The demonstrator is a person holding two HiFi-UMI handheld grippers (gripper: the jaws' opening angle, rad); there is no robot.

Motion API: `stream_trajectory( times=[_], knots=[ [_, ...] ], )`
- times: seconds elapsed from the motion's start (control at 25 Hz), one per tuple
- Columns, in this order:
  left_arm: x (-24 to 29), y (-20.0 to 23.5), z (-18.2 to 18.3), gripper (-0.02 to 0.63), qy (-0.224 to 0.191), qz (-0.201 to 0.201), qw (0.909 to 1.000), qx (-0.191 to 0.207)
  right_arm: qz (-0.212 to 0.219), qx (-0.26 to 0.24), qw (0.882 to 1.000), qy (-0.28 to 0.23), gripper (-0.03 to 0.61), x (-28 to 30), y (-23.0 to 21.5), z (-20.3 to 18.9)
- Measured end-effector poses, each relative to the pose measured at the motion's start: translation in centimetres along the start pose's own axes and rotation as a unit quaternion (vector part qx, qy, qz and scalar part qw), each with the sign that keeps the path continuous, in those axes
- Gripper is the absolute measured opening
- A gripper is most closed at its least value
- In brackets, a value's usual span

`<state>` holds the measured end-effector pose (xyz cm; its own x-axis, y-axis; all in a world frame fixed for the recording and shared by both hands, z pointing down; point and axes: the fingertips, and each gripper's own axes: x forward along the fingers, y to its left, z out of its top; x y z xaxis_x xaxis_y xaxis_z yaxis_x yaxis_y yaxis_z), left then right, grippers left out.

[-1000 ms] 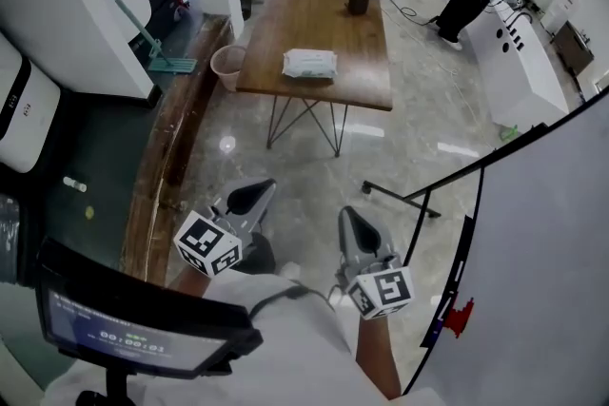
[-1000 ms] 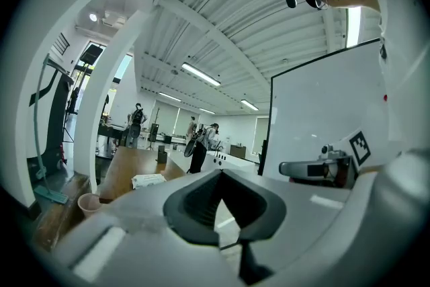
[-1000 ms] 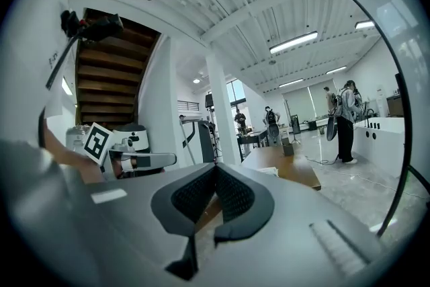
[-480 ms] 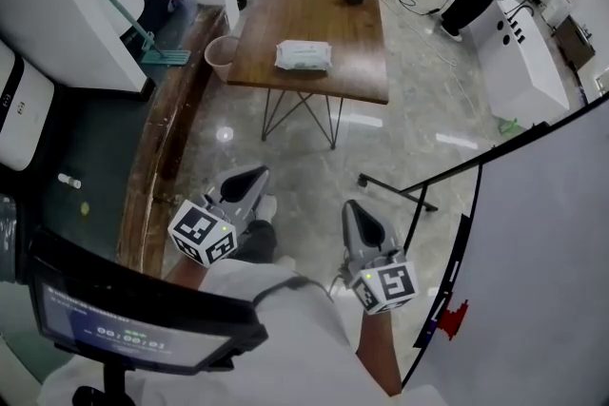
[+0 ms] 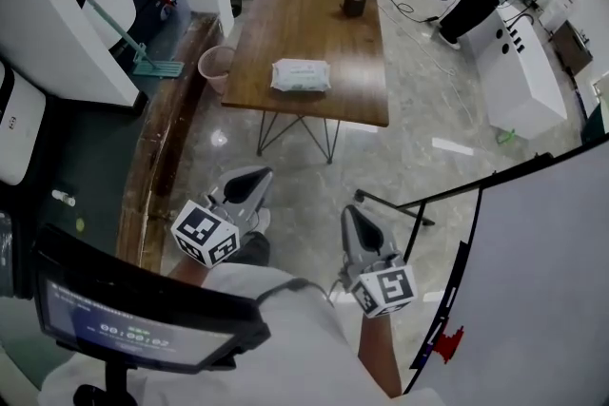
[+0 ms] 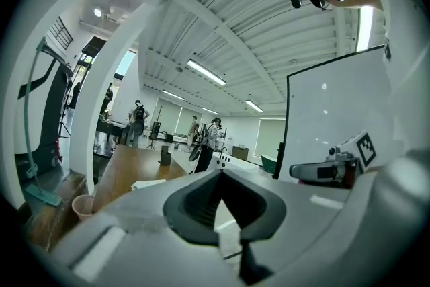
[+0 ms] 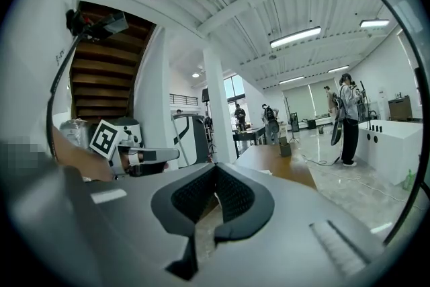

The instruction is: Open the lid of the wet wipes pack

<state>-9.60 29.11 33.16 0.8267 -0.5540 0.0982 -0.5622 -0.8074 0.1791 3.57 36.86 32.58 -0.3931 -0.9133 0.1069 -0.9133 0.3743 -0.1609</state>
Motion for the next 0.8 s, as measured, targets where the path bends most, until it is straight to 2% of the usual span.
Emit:
stream_trajectory(
  times=[0.32, 0.52, 0.8],
  knots=[
    [4.7, 5.5, 1.5, 0.005, 0.020, -0.036, 0.9991, 0.000, -0.010, -0.007, 1.000, 0.010, 0.009, 7.2, -1.6, 1.9],
    [7.1, 9.4, 2.5, 0.005, 0.025, -0.054, 0.9979, -0.024, -0.026, -0.013, 0.999, 0.015, 0.009, 11.3, -2.6, 2.8],
    [9.6, 14.2, 3.3, 0.005, 0.033, -0.087, 0.9956, -0.014, -0.051, -0.007, 0.999, 0.015, 0.009, 16.6, -3.3, 3.9]
  ],
)
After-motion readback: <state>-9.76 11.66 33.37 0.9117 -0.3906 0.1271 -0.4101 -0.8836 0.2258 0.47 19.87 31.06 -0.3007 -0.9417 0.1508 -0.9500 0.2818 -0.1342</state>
